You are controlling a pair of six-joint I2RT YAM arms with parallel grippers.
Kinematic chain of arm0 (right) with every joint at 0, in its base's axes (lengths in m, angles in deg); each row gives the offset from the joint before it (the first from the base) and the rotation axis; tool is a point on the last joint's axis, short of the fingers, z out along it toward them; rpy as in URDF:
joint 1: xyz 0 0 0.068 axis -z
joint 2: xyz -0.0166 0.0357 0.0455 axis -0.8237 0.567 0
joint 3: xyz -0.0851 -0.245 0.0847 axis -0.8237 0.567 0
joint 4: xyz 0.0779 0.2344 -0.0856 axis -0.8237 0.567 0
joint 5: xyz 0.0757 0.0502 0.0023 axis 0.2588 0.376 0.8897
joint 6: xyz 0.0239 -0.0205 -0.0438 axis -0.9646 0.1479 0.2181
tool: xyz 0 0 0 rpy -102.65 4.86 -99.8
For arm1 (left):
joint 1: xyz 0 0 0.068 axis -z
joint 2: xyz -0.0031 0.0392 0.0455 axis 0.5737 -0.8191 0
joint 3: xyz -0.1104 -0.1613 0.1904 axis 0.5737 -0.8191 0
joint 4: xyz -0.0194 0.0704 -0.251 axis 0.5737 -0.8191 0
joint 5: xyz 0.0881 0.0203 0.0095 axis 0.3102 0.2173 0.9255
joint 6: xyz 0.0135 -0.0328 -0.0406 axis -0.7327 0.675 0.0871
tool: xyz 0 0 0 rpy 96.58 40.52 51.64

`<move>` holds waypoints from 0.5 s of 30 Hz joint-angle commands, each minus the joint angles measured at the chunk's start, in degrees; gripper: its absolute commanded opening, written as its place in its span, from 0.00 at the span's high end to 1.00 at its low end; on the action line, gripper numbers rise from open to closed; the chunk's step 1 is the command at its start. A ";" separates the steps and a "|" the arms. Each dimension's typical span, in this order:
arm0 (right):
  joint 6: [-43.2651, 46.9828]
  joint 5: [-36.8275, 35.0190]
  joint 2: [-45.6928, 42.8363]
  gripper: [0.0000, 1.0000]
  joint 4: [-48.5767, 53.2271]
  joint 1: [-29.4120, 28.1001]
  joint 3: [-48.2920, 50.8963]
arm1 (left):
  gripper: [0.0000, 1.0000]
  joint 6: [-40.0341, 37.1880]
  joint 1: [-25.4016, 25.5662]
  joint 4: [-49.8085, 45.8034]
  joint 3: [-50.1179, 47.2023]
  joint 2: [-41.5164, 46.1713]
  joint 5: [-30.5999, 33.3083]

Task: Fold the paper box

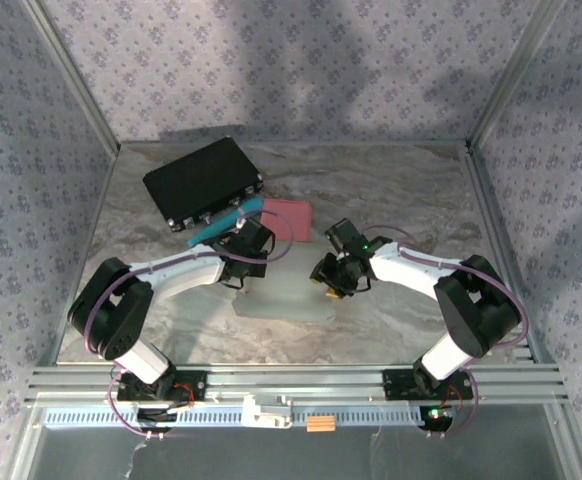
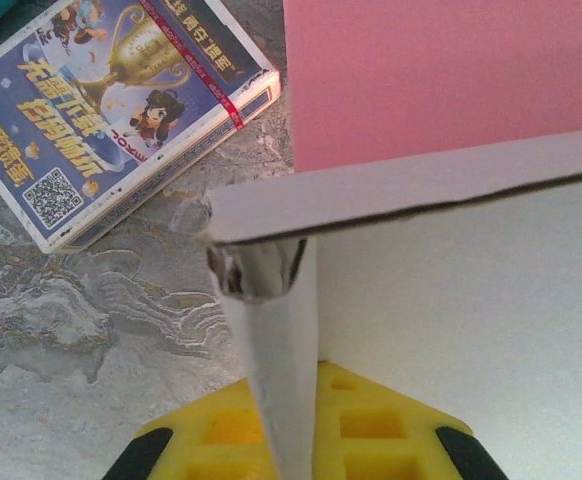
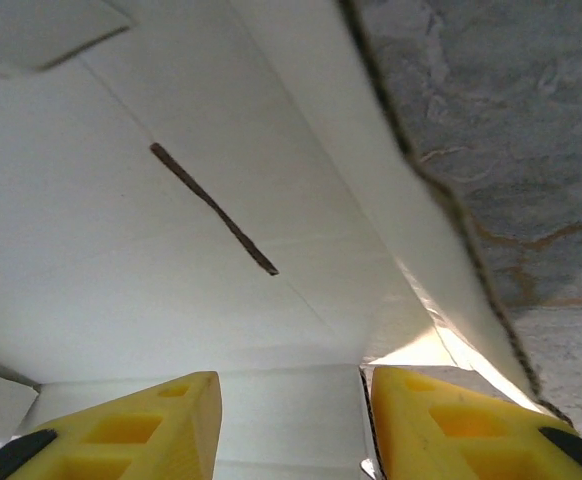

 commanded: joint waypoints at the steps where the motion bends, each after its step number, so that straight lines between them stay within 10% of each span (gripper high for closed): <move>1: 1.32 -1.20 0.70 0.55 1.07 -0.55 -2.66 | 1.00 -1.55 -0.16 -1.52 1.30 -0.75 0.09; 10: 9.77 -0.16 -2.26 0.57 1.98 1.12 -4.53 | 1.00 -0.72 -1.75 -1.40 2.64 -1.82 -2.22; 15: 24.16 2.05 -13.19 0.56 3.65 11.05 -4.79 | 1.00 -4.74 -6.19 -2.30 5.07 -2.25 -7.26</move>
